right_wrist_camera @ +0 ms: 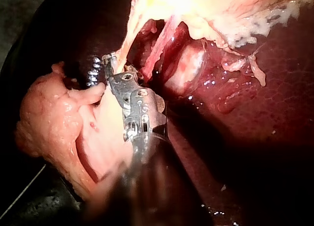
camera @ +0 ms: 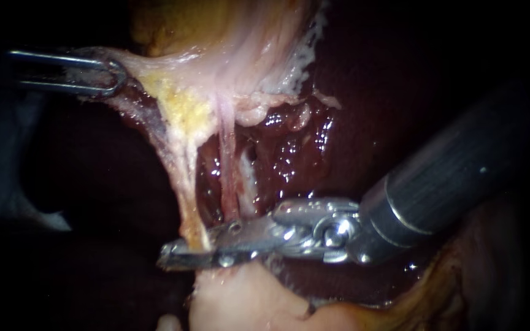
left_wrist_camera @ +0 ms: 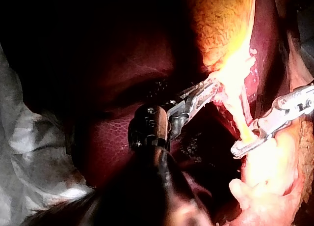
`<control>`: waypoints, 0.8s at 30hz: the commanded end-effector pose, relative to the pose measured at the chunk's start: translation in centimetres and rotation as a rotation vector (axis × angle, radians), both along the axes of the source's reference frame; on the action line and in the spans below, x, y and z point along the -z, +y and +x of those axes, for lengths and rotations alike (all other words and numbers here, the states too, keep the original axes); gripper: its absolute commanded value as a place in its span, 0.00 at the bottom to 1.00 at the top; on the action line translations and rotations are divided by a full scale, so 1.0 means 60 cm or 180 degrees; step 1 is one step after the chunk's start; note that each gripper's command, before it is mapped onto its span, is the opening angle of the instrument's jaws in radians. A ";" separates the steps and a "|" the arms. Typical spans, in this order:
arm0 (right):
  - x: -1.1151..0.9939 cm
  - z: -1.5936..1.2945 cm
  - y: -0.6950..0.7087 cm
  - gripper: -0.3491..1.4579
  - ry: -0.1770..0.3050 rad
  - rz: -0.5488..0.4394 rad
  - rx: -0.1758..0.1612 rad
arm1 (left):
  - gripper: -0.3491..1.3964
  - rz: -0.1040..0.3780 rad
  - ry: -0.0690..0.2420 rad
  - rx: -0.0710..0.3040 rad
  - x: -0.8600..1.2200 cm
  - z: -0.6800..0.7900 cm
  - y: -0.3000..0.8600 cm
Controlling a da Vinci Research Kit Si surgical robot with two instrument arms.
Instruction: Going back first clip left tube
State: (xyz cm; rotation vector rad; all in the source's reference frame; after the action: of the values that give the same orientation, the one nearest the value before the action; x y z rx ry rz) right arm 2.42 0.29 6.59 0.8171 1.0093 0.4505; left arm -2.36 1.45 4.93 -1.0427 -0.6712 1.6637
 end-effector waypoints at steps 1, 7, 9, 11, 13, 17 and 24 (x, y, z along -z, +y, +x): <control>0.0000 0.0001 0.0000 0.00 -0.0001 0.0001 -0.0002 | 0.00 0.0000 -0.0001 -0.0001 0.0001 0.0000 0.0000; -0.0008 0.0003 -0.0006 0.34 0.0161 0.0012 -0.0075 | 0.00 0.0000 -0.0001 -0.0001 0.0001 0.0000 0.0000; -0.0010 0.0005 -0.0005 0.41 0.0172 -0.0042 -0.0129 | 0.00 0.0000 -0.0001 -0.0001 0.0001 0.0000 0.0000; -0.0014 0.0006 -0.0002 0.43 0.0180 -0.0113 -0.0174 | 0.00 0.0000 -0.0001 -0.0001 0.0001 0.0000 0.0000; -0.0019 0.0006 0.0004 0.44 0.0195 -0.0234 -0.0188 | 0.00 0.0000 -0.0001 -0.0001 0.0000 0.0000 0.0000; -0.0032 0.0003 0.0017 0.46 0.0179 -0.0507 -0.0273 | 0.00 -0.0001 0.0000 0.0000 0.0000 0.0000 0.0000; -0.0042 -0.0010 0.0036 0.47 0.0187 -0.0786 -0.0299 | 0.00 -0.0001 0.0000 0.0000 0.0000 -0.0001 0.0000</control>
State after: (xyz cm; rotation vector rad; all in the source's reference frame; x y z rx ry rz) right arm 2.33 0.49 6.85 0.5608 1.1391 0.3640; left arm -2.37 1.45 4.92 -1.0431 -0.6716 1.6640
